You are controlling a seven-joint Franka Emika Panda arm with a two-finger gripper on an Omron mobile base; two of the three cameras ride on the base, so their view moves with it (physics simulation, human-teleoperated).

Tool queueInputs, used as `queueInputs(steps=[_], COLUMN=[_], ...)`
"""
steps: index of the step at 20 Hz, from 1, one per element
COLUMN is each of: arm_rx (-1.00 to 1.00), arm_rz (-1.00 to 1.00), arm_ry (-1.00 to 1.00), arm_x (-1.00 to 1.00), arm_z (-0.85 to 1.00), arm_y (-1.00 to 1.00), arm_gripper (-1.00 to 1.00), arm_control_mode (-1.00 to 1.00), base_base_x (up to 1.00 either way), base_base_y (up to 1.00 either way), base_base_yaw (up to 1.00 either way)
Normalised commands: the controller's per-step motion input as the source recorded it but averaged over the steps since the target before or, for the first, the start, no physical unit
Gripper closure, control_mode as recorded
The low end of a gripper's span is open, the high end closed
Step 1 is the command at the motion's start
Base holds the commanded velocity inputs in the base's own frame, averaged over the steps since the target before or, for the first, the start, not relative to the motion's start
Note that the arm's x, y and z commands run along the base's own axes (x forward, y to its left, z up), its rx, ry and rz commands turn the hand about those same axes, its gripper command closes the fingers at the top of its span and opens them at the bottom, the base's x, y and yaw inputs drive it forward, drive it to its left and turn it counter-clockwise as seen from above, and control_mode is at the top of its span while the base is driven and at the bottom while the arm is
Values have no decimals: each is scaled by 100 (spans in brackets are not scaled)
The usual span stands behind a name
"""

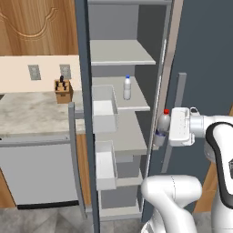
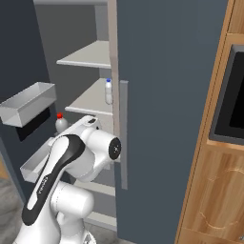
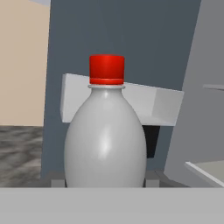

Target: Take the bottled waters from the counter and place them in the freezer to freeze. Close the freezer door after placing the bottles.

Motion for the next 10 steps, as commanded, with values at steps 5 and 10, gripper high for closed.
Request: queueInputs(steps=[5, 10], arm_rx=[0, 0], arm_rz=[0, 0], arm_ry=[0, 0], arm_x=[0, 0], arm_z=[0, 0], arm_y=[0, 0], arm_gripper=[100, 100], arm_control_mode=[100, 100], base_base_x=[29, 35], base_base_y=[14, 30], base_base_yaw=[0, 0])
